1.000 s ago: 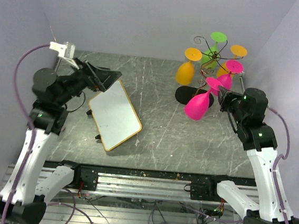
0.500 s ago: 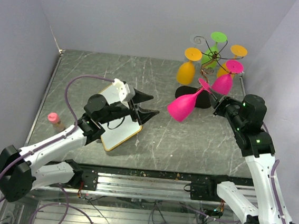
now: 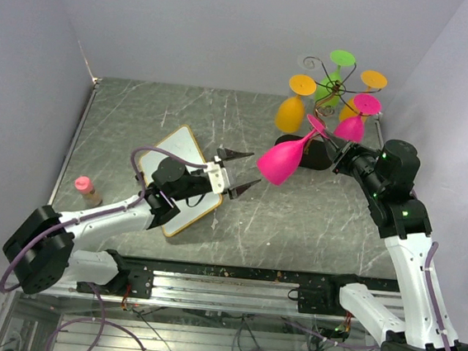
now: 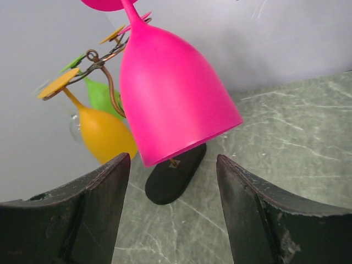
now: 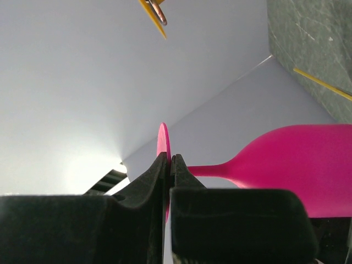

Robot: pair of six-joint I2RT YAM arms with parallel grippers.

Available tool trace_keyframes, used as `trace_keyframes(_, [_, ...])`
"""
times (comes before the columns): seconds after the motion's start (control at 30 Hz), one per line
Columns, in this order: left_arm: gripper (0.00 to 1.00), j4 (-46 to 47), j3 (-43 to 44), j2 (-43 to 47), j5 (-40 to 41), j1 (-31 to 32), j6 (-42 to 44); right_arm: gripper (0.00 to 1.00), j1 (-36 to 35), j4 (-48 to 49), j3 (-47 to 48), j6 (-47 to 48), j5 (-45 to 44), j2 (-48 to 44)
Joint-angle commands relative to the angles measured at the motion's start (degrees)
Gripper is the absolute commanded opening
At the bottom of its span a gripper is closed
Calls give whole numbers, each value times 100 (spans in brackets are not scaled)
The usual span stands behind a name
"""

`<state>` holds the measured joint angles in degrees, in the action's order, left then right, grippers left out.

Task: Take the wine glass off the wine glass rack

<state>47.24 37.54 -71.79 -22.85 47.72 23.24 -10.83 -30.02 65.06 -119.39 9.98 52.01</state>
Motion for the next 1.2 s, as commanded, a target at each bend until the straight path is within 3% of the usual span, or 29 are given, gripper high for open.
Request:
trace_keyframes(0.0, [74, 1092, 158, -325, 911, 160, 502, 0, 28, 230, 182, -1161, 161, 22])
trace_keyframes(0.17, [70, 1666, 344, -787, 1317, 310, 527, 0, 31, 229, 167, -1157, 243, 18])
trace_keyframes(0.27, [63, 1862, 481, -954, 1484, 391, 583, 0, 36, 162, 212, -1161, 189, 10])
trace_keyframes(0.4, [43, 2080, 467, -942, 1650, 443, 524, 0, 32, 105, 225, -985, -27, -37])
trace_keyframes(0.53, [14, 1783, 466, -737, 1627, 487, 377, 0, 31, -9, 163, -624, -366, -103])
trace_keyframes(0.6, [7, 1558, 402, -595, 1574, 484, 257, 10, 31, -24, 107, -269, -735, -191])
trace_keyframes(0.7, [7, 1186, 184, -232, 1572, 490, -85, 38, 33, -332, 95, 451, -1343, -352])
trace_keyframes(0.8, [7, 523, -36, 226, 1441, 488, -573, 71, 34, -448, -160, 1358, -2036, -710])
trace_keyframes(0.87, [7, -117, -95, 525, 1307, 487, -981, 99, 37, -373, -508, 2147, -2574, -1023])
trace_keyframes(0.97, [7, -1363, 65, 917, 1348, 484, -1614, 100, 36, 168, -1043, 4051, -3370, -1517])
trace_keyframes(1.17, [7, -4710, 1245, 1138, 2614, 487, -3266, 100, 34, 520, -1183, 7091, -4319, -1866])
